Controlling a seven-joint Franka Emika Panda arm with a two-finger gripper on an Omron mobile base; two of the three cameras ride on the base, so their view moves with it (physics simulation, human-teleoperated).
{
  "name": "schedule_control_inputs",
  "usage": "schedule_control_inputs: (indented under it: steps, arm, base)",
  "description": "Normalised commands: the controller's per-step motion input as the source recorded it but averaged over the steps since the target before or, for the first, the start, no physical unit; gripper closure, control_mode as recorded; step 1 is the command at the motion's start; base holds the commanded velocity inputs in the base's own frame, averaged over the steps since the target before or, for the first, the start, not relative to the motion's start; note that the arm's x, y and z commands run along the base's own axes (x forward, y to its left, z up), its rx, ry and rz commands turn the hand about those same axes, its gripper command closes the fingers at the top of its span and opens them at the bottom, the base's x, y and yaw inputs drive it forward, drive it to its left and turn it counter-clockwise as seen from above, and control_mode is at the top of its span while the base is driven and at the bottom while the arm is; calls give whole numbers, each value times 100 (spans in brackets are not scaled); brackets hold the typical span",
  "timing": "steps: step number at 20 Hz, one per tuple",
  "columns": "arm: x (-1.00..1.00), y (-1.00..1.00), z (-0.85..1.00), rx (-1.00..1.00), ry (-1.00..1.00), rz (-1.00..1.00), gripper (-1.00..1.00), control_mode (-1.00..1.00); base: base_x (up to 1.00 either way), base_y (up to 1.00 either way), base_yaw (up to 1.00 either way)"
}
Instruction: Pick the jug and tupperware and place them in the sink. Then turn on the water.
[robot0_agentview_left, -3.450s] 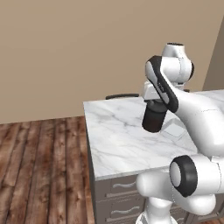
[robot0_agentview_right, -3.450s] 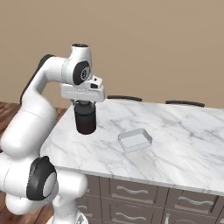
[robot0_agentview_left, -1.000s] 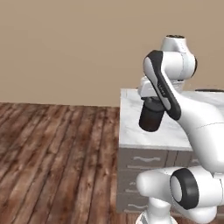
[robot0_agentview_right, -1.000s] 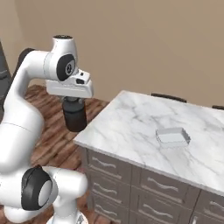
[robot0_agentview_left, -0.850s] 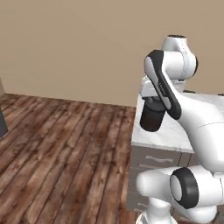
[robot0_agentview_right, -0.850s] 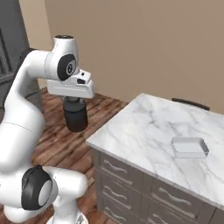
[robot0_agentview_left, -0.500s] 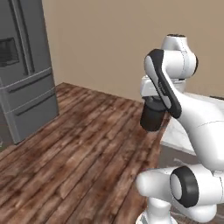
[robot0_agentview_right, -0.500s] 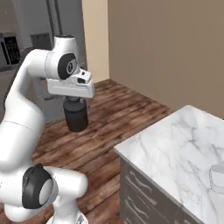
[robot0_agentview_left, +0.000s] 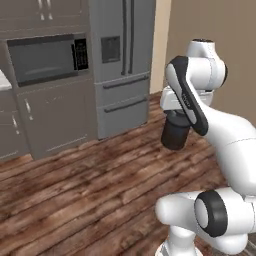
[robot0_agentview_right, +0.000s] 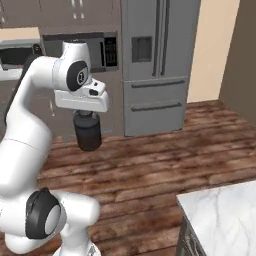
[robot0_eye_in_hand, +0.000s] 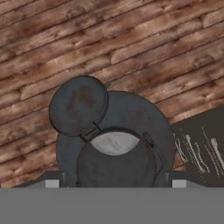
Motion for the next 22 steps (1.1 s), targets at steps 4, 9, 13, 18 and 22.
schedule_control_inputs:
  steps: [4, 9, 13, 18, 22]
  arm:
    - [0, 0, 0, 0, 0, 0, 100, 100]
    - [0, 0, 0, 0, 0, 0, 100, 100]
    - [0, 0, 0, 0, 0, 0, 100, 100]
    - [0, 0, 0, 0, 0, 0, 100, 100]
    - [0, 0, 0, 0, 0, 0, 100, 100]
  base:
    - [18, 31, 75]
    - [17, 26, 73]
    - [18, 11, 72]
    - [75, 0, 43]
    - [100, 0, 35]
